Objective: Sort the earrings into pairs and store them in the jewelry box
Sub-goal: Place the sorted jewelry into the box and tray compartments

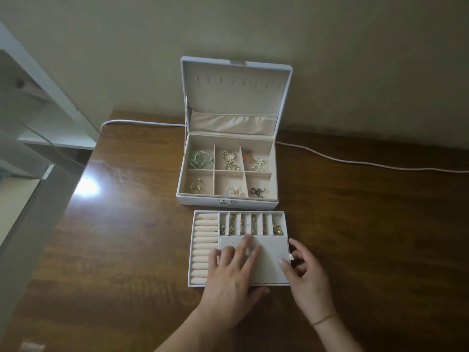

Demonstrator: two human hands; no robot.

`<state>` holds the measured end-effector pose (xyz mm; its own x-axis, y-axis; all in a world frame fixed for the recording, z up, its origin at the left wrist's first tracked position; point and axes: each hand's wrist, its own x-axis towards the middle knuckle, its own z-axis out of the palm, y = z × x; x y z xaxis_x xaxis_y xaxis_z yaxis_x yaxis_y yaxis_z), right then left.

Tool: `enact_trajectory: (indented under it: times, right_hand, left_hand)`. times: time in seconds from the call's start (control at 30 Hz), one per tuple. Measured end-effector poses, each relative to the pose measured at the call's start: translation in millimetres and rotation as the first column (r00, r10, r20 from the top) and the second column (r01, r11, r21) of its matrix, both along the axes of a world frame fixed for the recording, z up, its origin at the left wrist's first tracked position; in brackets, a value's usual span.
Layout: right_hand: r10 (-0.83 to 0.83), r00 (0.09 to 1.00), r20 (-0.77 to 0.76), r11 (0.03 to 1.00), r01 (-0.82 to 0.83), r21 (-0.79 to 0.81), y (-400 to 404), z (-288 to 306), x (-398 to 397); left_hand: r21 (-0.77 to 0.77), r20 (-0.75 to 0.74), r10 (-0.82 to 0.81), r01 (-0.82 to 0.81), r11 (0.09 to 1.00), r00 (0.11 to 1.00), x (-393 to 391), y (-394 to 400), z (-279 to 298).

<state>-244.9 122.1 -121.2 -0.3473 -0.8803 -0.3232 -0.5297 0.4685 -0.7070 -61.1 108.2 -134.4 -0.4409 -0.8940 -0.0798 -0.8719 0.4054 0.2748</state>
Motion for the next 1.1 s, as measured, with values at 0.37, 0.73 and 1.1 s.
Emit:
enact_trajectory:
  times: [0.37,0.73,1.1]
  right_hand:
    - [0.312,0.854,-0.415,0.949,-0.304,0.088,-1,7,16]
    - [0.093,0.967,-0.239,0.986,-0.056,0.158,-3,19,22]
    - [0.539,0.766,-0.35,0.831,-0.415,0.371,-5,18,11]
  left_hand:
    - [-0.074,0.043,-0.059,0.062,0.995,0.997,2,0,-5]
    - [0.057,0.06,0.145,-0.148,0.987,0.988,43,1,-9]
    - [0.308,-0.19,0.327,-0.26,0.915,0.926,87,1,-11]
